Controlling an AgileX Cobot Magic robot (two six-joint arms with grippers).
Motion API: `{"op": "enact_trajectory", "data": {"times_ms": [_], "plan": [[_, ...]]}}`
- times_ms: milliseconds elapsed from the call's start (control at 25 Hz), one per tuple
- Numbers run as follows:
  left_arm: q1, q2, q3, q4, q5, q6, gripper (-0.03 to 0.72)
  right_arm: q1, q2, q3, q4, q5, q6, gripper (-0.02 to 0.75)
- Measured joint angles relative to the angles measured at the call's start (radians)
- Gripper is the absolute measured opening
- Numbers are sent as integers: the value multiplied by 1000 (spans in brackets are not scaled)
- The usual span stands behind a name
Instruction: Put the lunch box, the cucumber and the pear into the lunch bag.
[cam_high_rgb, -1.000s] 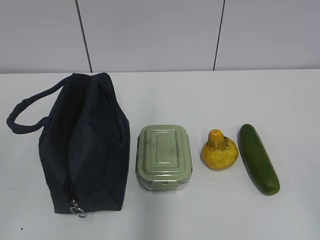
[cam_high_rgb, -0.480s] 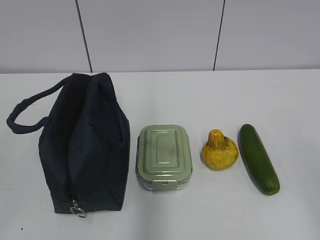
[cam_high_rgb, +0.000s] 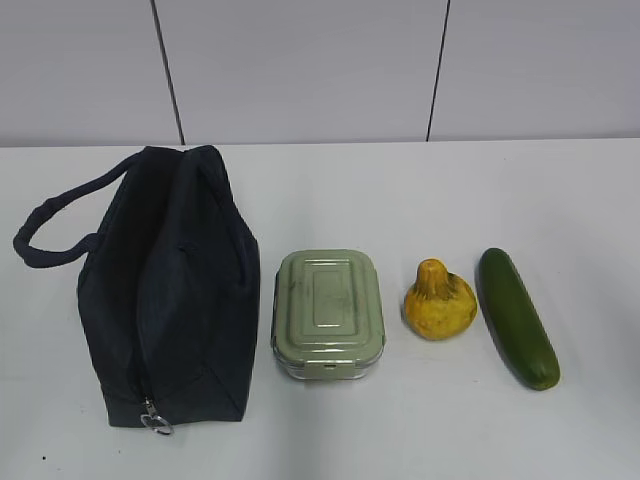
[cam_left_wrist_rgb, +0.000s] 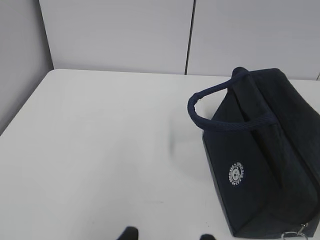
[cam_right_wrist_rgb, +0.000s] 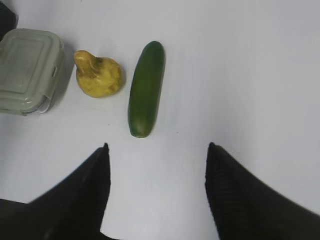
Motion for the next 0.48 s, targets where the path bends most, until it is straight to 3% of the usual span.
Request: {"op": "enact_trajectory", "data": {"times_ms": [480], "plan": [[0,0,0,0,0,0,238,0,605,-228,49,-22,-2,470]]}}
